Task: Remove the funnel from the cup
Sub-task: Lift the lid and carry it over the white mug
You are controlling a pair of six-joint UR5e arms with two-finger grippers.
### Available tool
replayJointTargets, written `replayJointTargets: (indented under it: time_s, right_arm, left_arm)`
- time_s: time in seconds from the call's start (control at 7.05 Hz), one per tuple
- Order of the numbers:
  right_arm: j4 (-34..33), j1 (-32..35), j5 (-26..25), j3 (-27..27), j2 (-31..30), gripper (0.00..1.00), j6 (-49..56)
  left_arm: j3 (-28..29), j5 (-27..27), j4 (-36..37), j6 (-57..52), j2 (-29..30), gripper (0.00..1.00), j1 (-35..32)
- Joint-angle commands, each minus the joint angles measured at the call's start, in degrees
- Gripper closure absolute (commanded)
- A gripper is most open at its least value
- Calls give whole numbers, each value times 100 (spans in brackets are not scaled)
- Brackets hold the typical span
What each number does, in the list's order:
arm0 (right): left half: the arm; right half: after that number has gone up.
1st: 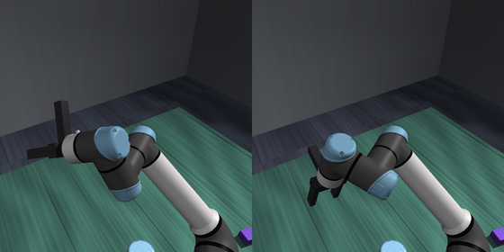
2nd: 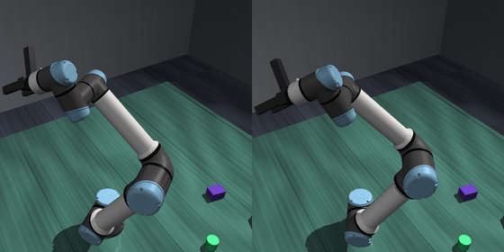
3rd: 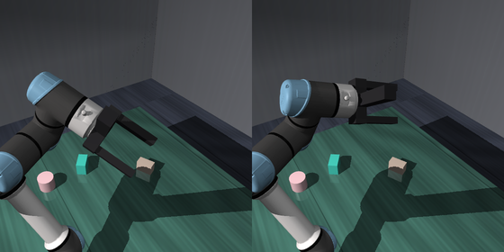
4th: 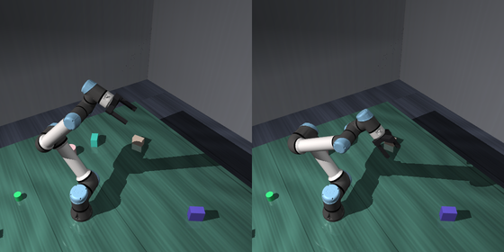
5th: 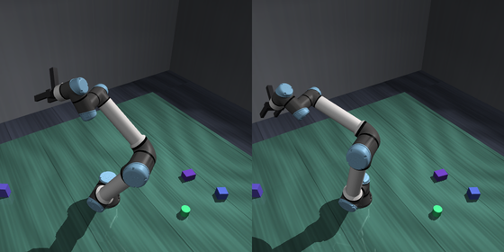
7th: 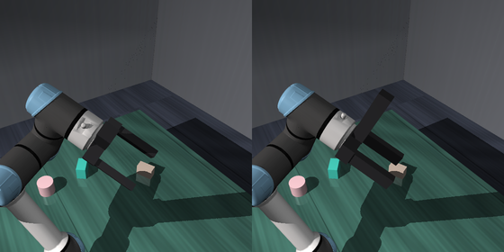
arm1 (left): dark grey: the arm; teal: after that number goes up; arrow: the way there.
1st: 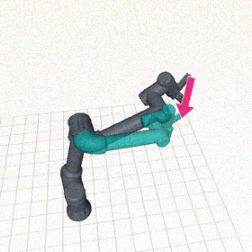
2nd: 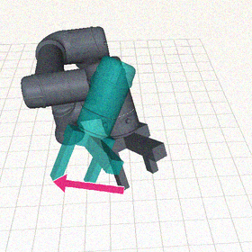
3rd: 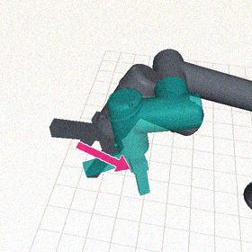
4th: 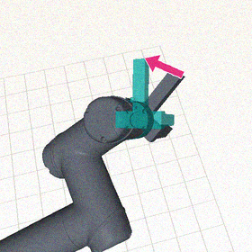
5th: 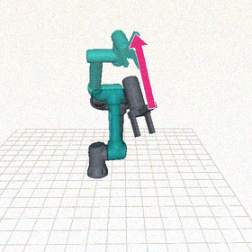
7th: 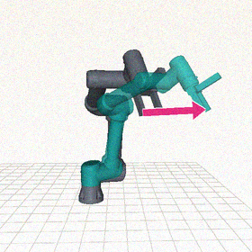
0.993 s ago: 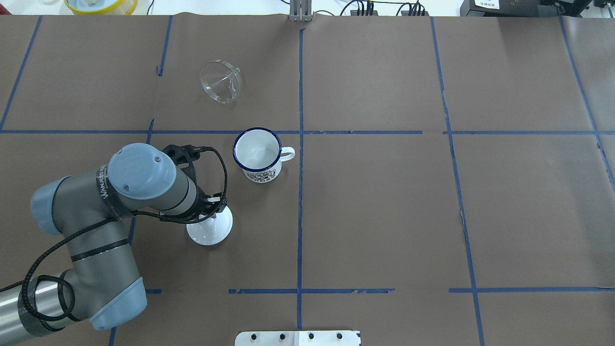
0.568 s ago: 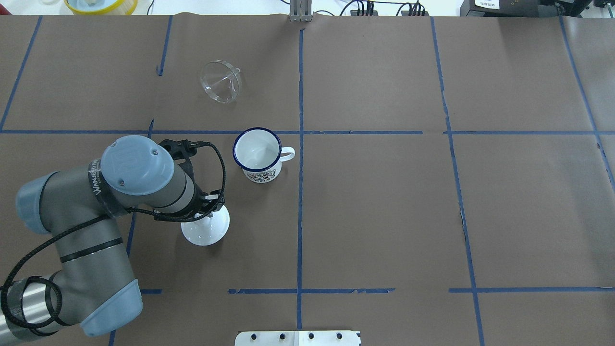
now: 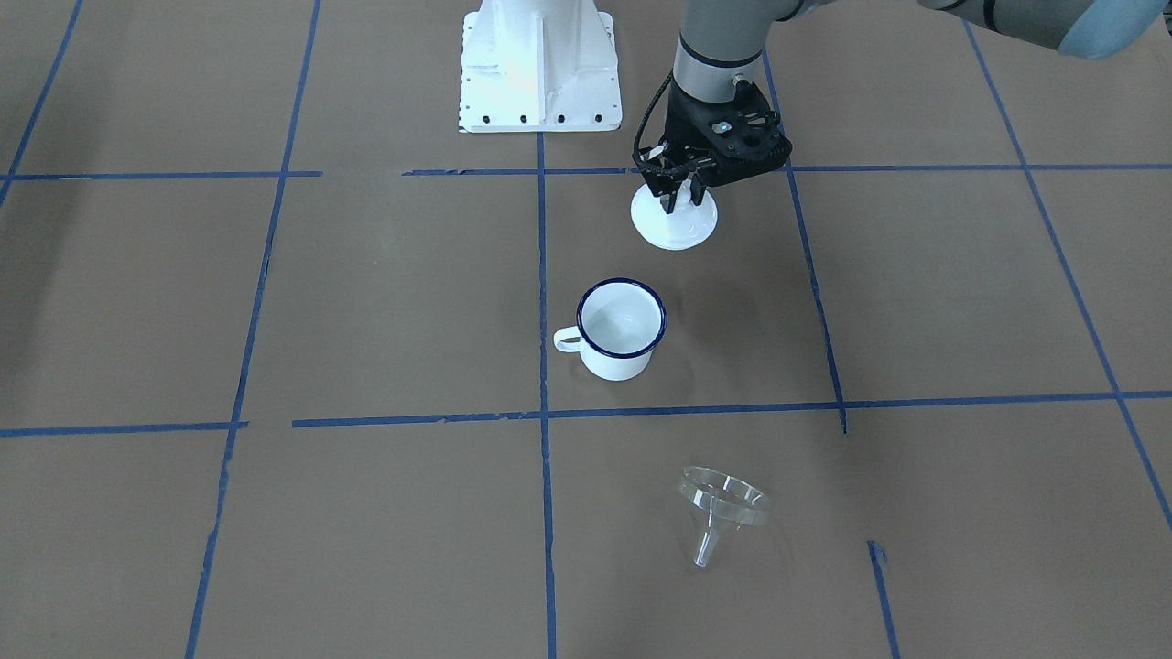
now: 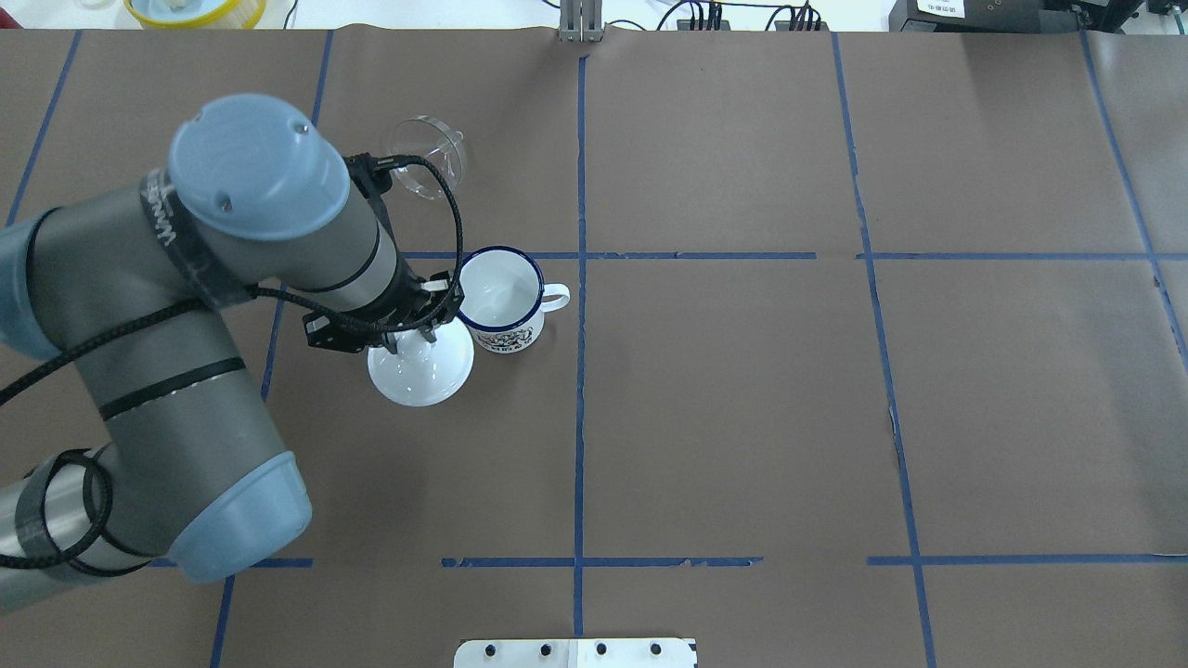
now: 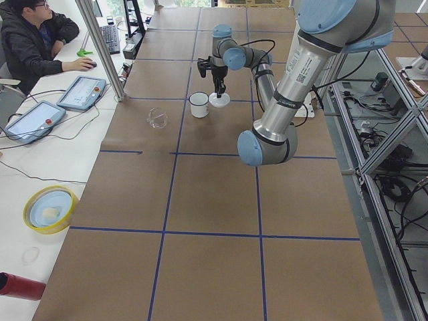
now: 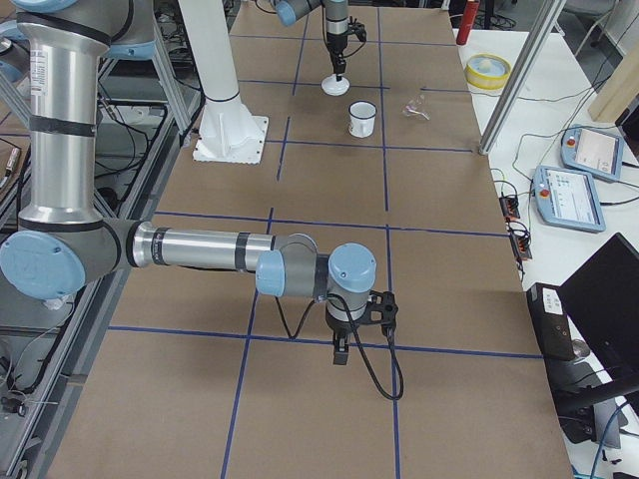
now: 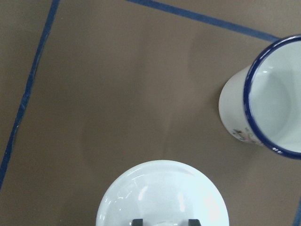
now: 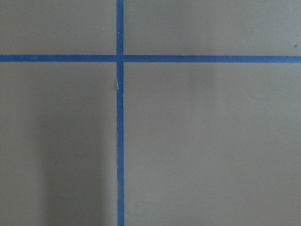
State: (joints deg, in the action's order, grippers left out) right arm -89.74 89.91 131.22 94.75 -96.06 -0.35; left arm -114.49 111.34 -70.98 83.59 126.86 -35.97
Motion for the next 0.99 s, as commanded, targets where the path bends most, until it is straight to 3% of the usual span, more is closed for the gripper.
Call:
replayJointTargets:
  time_s: [0.0, 0.57, 0.85]
  right_arm:
    - [0, 0, 0, 0, 0, 0, 0]
    - [0, 0, 0, 0, 0, 0, 0]
    - [0, 0, 0, 0, 0, 0, 0]
  left_arm:
    - [1045, 221, 58, -1, 854, 100, -427]
    - [2218, 291, -484, -36, 1298, 100, -516]
    - [2457, 291, -786, -36, 1306, 100, -516]
